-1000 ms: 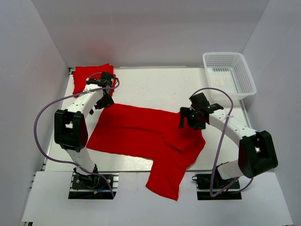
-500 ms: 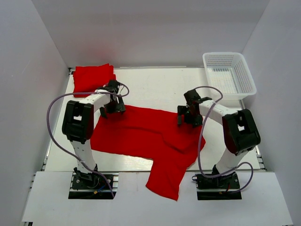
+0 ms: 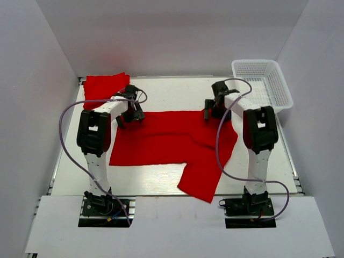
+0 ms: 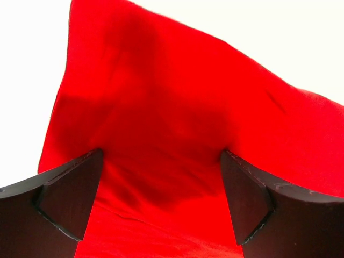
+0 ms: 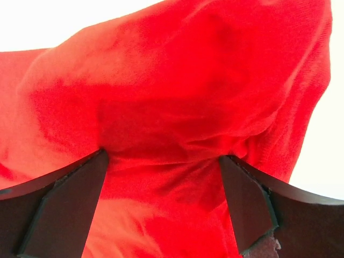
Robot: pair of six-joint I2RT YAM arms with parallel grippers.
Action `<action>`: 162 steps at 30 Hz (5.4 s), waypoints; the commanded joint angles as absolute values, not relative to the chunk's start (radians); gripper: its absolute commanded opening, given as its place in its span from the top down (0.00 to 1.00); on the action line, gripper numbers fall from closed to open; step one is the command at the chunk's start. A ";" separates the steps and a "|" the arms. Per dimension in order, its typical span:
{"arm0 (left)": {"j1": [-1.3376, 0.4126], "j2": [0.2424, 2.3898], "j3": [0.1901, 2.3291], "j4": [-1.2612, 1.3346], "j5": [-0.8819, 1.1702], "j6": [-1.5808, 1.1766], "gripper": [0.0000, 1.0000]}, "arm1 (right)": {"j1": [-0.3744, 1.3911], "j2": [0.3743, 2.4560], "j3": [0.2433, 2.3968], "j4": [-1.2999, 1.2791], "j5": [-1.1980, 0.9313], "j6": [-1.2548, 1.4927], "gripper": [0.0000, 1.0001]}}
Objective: Fold and stack the t-shirts
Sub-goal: Fold the flattened tshirt in 1/3 of the way
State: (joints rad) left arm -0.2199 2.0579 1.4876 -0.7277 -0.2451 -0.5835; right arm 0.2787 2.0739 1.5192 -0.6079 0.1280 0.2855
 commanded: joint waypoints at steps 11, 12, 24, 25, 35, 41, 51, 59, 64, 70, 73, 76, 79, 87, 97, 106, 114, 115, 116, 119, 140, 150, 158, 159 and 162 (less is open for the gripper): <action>-0.225 2.096 1.793 -0.819 -0.357 -0.491 0.00 | 0.248 2.033 1.752 -0.675 0.012 0.084 0.10; -0.225 2.076 1.793 -0.809 -0.357 -0.482 0.00 | 0.247 1.987 1.721 -0.670 -0.027 0.075 0.10; -0.225 1.631 1.419 -0.919 -0.402 -0.549 0.00 | 0.376 1.560 1.321 -0.746 -0.044 0.107 0.10; -0.225 1.597 1.373 -0.908 -0.402 -0.549 0.00 | 0.411 1.537 1.281 -0.742 -0.087 0.113 0.10; -0.225 1.433 1.078 -0.897 -0.334 -0.615 0.00 | 0.528 1.623 1.193 -0.634 -0.060 0.283 0.10; -0.225 1.434 1.066 -0.897 -0.314 -0.615 0.00 | 0.535 1.689 1.219 -0.543 0.043 0.411 0.10; -0.225 1.443 1.057 -0.888 -0.324 -0.626 0.00 | 0.535 1.747 1.192 -0.515 0.094 0.454 0.10; -0.225 1.453 1.057 -0.888 -0.324 -0.626 0.00 | 0.532 1.865 1.301 -0.537 0.193 0.489 0.16; -0.225 1.453 1.057 -0.888 -0.324 -0.626 0.00 | 0.531 1.859 1.322 -0.545 0.255 0.511 0.33; -0.225 1.462 1.057 -0.879 -0.324 -0.626 0.00 | 0.532 1.873 1.327 -0.568 0.265 0.511 0.50; -0.225 1.462 1.057 -0.879 -0.324 -0.626 0.00 | 0.531 1.878 1.327 -0.572 0.270 0.511 0.68; -0.225 1.471 1.057 -0.879 -0.324 -0.626 0.00 | 0.534 1.873 1.330 -0.578 0.288 0.512 1.00; -0.225 1.471 1.057 -0.879 -0.324 -0.626 0.00 | 0.532 1.868 1.342 -0.607 0.299 0.508 1.00; -0.225 1.460 1.075 -0.899 -0.333 -0.626 0.00 | 0.538 1.919 1.532 -1.035 0.157 0.471 1.00; -0.225 1.451 1.066 -0.899 -0.324 -0.617 0.00 | 0.532 1.962 1.560 -1.138 -0.117 0.368 1.00; -0.225 1.451 1.068 -0.890 -0.314 -0.607 0.00 | 0.534 1.889 1.664 -1.086 -0.066 0.299 0.10; -0.225 1.460 1.104 -0.908 -0.314 -0.607 0.00 | 0.532 1.654 1.361 -0.985 0.075 0.313 0.10; -0.225 1.460 1.104 -0.908 -0.314 -0.607 0.00 | 0.532 1.604 1.336 -0.980 0.078 0.311 0.10; -0.225 1.460 1.104 -0.908 -0.314 -0.607 0.00 | 0.531 1.592 1.265 -0.974 0.083 0.322 0.11; -0.225 1.460 1.094 -0.890 -0.314 -0.607 0.00 | 0.529 1.542 1.176 -0.919 0.094 0.343 0.14; -0.225 1.479 1.103 -0.871 -0.314 -0.598 0.00 | 0.522 1.669 1.069 -0.532 0.250 0.437 0.39; -0.225 1.488 1.103 -0.871 -0.314 -0.598 0.00 | 0.522 1.622 1.071 -0.586 0.258 0.469 0.39; -0.225 1.488 1.103 -0.871 -0.314 -0.598 0.00 | 0.520 1.531 0.982 -0.574 0.180 0.483 0.39; -0.225 1.497 1.103 -0.871 -0.314 -0.598 0.00 | 0.522 1.534 0.976 -0.566 0.183 0.486 0.39; -0.225 1.497 1.103 -0.871 -0.314 -0.598 0.00 | 0.523 1.552 0.969 -0.554 0.181 0.486 0.39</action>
State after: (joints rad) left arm -0.2226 1.5021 1.0706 -0.8845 -0.3065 -0.6022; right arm 0.5240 1.5482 0.9787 -0.5728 0.1932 0.4694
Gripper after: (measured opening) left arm 0.998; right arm 0.613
